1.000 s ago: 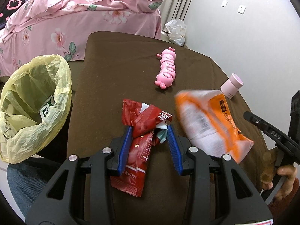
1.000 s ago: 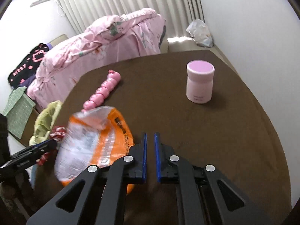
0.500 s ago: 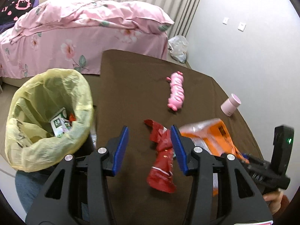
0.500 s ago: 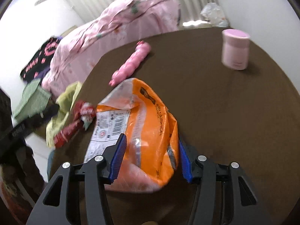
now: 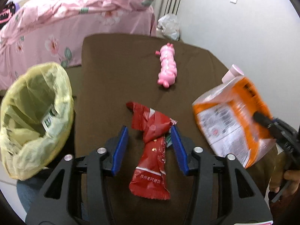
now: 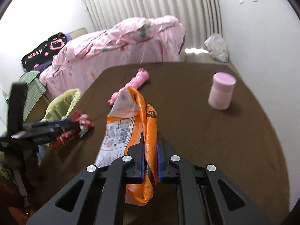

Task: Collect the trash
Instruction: 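Grasp the orange-white snack bag with the right tool while the left tool holds the red wrapper, then carry both items over the yellow bag and open both tools to drop them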

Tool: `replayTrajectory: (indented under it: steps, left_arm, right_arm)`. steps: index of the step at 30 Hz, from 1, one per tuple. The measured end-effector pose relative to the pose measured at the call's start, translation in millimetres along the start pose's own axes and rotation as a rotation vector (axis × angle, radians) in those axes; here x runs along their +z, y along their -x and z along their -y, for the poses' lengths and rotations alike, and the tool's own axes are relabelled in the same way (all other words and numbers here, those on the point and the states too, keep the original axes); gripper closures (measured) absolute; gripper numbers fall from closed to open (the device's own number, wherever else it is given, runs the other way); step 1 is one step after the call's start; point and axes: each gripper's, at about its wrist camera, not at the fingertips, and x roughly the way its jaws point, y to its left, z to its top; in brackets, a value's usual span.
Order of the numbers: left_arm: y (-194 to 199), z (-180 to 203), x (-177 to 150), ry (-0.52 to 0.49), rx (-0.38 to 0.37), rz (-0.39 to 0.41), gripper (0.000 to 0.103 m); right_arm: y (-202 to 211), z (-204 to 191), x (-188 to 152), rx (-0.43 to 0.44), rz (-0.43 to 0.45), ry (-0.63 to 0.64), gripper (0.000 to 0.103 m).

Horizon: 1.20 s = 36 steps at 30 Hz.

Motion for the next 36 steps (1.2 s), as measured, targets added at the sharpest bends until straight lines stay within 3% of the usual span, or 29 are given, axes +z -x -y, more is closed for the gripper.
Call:
replayTrajectory:
  steps: [1, 11, 15, 22, 25, 30, 33, 36]
  left_arm:
    - [-1, 0, -1, 0.005, -0.016, -0.006, 0.080]
    - [44, -11, 7, 0.018, -0.014, 0.124, 0.081]
    - [74, -31, 15, 0.042, 0.020, 0.199, 0.081]
    - [126, -96, 26, 0.143, 0.163, 0.324, 0.080]
    - [134, -124, 25, 0.201, 0.220, 0.350, 0.080]
    - [136, -183, 16, 0.396, 0.294, 0.411, 0.080]
    - [122, -213, 9, 0.496, 0.291, 0.403, 0.080]
    - [96, -224, 6, 0.526, 0.274, 0.368, 0.080]
  right_arm:
    - [2, 3, 2, -0.005, 0.008, -0.003, 0.093]
    - [21, -12, 33, 0.006, 0.090, 0.044, 0.093]
    - [22, -47, 63, 0.061, 0.140, 0.137, 0.093]
    - [-5, -137, 115, 0.204, 0.186, 0.330, 0.093]
    - [-36, -176, 129, 0.279, 0.148, 0.370, 0.093]
    - [-104, -237, 136, 0.360, 0.021, 0.419, 0.093]
    - [-137, -262, 129, 0.383, -0.039, 0.438, 0.093]
    - [-181, -282, 125, 0.384, -0.112, 0.447, 0.093]
